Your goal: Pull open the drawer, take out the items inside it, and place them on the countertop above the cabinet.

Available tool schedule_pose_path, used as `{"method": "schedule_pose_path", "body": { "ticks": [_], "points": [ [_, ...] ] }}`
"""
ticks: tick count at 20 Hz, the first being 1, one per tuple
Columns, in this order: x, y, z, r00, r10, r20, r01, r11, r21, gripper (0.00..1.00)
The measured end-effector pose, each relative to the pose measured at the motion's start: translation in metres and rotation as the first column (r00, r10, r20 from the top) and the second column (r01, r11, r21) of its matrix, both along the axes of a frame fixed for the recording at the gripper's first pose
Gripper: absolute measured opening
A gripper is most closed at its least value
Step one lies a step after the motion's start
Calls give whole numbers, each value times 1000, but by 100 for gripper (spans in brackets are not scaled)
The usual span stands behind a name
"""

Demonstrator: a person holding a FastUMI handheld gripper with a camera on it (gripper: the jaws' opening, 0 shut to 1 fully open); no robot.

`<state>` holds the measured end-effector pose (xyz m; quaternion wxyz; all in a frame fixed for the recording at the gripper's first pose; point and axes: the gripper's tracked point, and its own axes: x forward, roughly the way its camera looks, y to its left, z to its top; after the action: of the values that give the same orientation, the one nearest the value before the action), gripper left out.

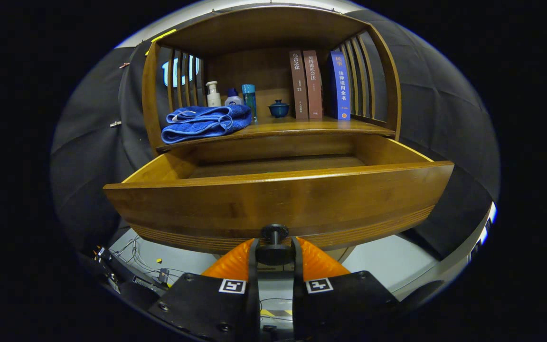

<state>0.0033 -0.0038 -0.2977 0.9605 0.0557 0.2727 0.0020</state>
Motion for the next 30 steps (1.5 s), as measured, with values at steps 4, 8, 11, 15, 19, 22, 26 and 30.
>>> {"method": "schedule_pose_path", "body": {
  "ticks": [4,8,11,15,19,22,26,30],
  "points": [
    [-25,2,-4,999,-7,-33,7,1000,12,31],
    [-39,6,-6,999,-1,-49,1,1000,8,31],
    [-40,5,-7,999,2,-51,-1,1000,4,31],
    [-42,6,-9,997,4,-73,-4,1000,7,32],
    [-51,3,27,999,-7,-37,7,1000,-11,81],
    [-42,8,73,1000,2,7,-3,1000,13,99],
    [10,12,110,998,32,-49,-29,997,68,99],
    [75,10,89,973,22,-230,-5,997,74,99]
  ]
}}
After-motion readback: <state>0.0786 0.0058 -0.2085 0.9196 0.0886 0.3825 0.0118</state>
